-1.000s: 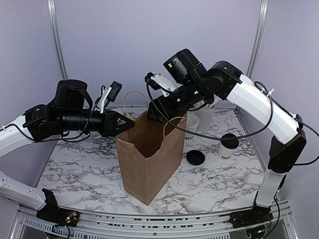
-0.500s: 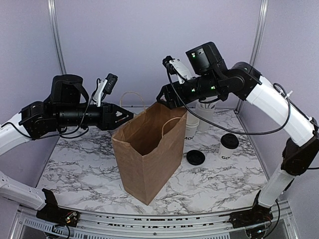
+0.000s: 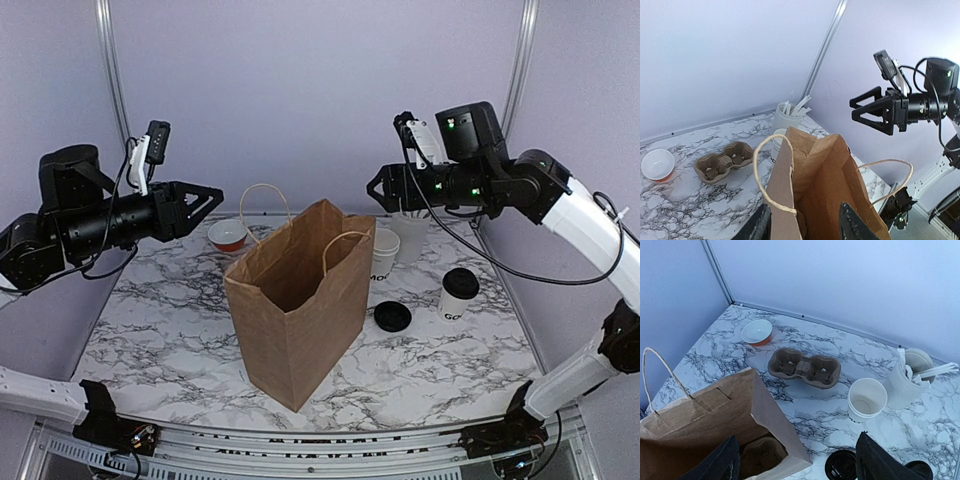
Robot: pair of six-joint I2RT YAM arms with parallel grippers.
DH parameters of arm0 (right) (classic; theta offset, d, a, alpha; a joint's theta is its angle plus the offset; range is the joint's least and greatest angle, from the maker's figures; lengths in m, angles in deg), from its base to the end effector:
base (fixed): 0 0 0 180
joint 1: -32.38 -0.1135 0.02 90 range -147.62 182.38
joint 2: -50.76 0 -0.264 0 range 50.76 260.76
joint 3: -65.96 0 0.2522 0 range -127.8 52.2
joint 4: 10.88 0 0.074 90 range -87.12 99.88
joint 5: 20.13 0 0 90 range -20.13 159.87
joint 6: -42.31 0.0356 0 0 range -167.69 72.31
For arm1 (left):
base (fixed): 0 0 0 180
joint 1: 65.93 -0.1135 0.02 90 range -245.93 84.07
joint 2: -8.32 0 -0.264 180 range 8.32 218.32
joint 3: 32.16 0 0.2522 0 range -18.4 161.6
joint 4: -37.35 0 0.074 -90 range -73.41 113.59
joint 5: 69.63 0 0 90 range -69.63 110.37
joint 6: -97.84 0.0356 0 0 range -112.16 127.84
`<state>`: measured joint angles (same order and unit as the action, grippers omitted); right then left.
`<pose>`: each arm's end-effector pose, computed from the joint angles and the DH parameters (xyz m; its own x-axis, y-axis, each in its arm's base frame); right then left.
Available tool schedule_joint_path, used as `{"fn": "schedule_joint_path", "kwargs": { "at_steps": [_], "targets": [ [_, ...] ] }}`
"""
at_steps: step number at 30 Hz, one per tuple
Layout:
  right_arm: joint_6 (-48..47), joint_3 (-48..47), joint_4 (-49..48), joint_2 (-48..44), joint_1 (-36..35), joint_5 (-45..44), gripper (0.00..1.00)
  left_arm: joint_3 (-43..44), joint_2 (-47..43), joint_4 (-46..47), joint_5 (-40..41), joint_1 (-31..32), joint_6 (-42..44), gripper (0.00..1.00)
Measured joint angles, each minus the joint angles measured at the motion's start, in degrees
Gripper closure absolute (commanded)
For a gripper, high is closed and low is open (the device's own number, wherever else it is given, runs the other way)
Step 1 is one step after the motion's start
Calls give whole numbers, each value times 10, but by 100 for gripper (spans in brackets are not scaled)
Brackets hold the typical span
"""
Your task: Pack the takeout coffee
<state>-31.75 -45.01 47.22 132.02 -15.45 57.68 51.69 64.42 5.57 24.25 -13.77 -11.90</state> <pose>0.2034 0.2133 0.4477 -0.4716 -0.1208 -0.8735 -0.4890 0.8601 0.1451 0.1278 -0.1606 0.4424 -0.2927 -0.1725 -0.9405 0.6881 0.6450 -0.3324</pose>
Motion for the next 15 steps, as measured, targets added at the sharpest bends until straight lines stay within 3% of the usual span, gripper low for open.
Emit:
{"fn": "schedule_joint_path", "kwargs": {
  "at_steps": [4,8,15],
  "targets": [
    [27,71,-15,-43,27,-4,24,-24,-35,7,62,-14,-19,51],
    [58,146,-24,-82,54,1,25,-40,-50,1,108,-66,-60,51],
    [113,270,-43,-125,67,29,34,-101,-58,-8,81,-198,-133,51]
  ]
}}
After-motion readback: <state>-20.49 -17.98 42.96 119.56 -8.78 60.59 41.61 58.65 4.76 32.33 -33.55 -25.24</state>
